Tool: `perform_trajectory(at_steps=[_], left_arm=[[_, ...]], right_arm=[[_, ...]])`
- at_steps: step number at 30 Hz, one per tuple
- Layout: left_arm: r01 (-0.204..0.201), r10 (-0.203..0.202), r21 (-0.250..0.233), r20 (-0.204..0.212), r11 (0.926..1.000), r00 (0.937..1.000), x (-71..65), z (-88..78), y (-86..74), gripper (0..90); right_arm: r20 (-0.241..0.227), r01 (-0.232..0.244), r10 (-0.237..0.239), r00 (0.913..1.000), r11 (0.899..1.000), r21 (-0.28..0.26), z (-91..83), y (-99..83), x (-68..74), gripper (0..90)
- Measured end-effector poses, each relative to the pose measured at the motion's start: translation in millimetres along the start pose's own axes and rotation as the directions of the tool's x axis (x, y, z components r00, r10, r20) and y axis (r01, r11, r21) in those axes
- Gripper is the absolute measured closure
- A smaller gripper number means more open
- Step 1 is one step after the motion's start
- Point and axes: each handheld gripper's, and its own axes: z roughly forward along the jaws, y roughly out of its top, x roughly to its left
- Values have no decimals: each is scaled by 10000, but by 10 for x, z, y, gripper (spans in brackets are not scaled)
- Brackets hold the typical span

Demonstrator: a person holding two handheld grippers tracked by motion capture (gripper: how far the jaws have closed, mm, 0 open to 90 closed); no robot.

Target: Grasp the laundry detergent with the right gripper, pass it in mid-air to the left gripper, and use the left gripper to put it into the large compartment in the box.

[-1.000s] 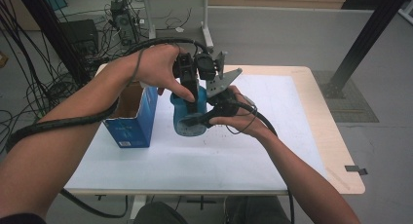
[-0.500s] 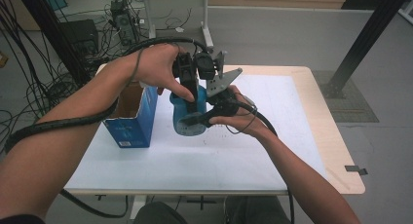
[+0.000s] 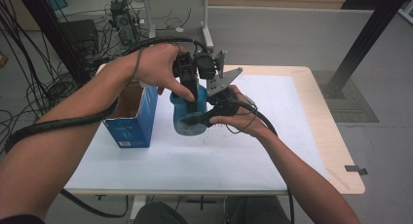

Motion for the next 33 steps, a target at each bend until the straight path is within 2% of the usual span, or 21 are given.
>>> perform_trajectory(at_steps=[33], left_arm=[[73, -73, -14, 20, 10000, 10000, 18, -18, -24, 370]], right_arm=[[40, -63, 63, 10000, 10000, -42, 10, 13, -6, 411]])
